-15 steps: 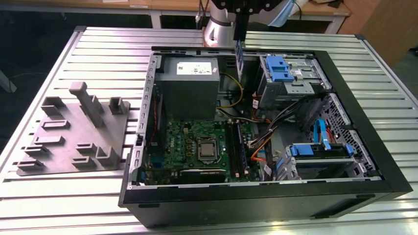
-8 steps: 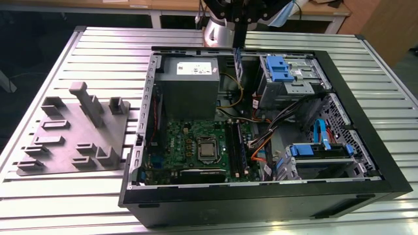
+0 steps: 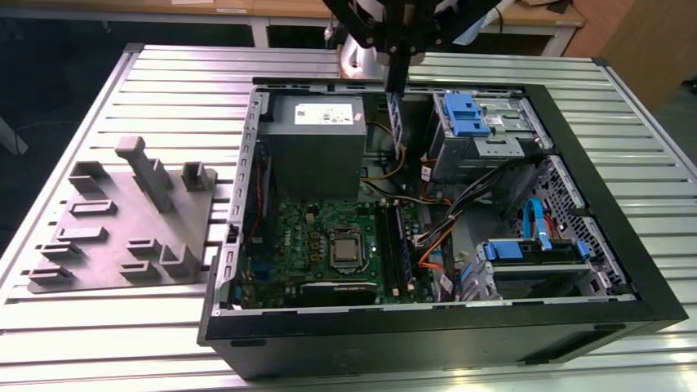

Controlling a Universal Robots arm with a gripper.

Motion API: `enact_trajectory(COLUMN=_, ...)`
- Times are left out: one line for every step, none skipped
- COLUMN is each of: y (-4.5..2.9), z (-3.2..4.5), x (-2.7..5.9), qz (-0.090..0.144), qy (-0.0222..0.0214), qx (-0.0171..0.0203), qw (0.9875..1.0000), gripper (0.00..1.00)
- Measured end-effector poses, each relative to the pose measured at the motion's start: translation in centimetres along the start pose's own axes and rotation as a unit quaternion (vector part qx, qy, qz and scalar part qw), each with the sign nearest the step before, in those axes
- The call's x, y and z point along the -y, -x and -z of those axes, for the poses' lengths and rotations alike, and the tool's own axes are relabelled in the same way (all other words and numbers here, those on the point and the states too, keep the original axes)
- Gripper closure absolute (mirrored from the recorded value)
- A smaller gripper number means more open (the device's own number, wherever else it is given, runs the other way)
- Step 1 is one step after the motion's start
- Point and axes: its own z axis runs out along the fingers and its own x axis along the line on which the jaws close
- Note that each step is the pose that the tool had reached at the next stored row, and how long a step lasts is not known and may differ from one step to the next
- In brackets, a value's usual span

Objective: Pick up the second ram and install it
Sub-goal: 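Insert the second ram into the second slot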

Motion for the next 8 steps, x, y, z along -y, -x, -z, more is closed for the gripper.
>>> enact_trajectory(y=0.0, z=-0.15, x=0.01, qz=0.001, qy=0.0, qx=-0.0001, qw=1.0, gripper=0.89)
enact_trajectory(y=0.0, z=-0.29, x=0.02, qz=0.002, qy=0.0, qx=-0.0001, qw=1.0, gripper=0.89)
enact_trajectory(y=-0.01, z=-0.44, x=0.02, qz=0.003, qy=0.0001, qx=-0.0002, qw=1.0, gripper=0.89)
enact_trajectory(y=-0.01, z=-0.58, x=0.03, qz=0.004, qy=0.0001, qx=-0.0002, qw=1.0, gripper=0.89)
enact_trajectory(y=-0.01, z=-0.72, x=0.04, qz=0.005, qy=0.0002, qx=-0.0003, qw=1.0, gripper=0.89)
enact_trajectory(y=-0.01, z=-0.86, x=0.05, qz=0.006, qy=0.0002, qx=-0.0003, qw=1.0, gripper=0.89)
enact_trajectory(y=-0.01, z=-1.0, x=0.05, qz=0.007, qy=0.0002, qx=-0.0004, qw=1.0, gripper=0.89)
enact_trajectory(y=-0.01, z=-1.14, x=0.06, qz=0.008, qy=0.0002, qx=-0.0004, qw=1.0, gripper=0.89)
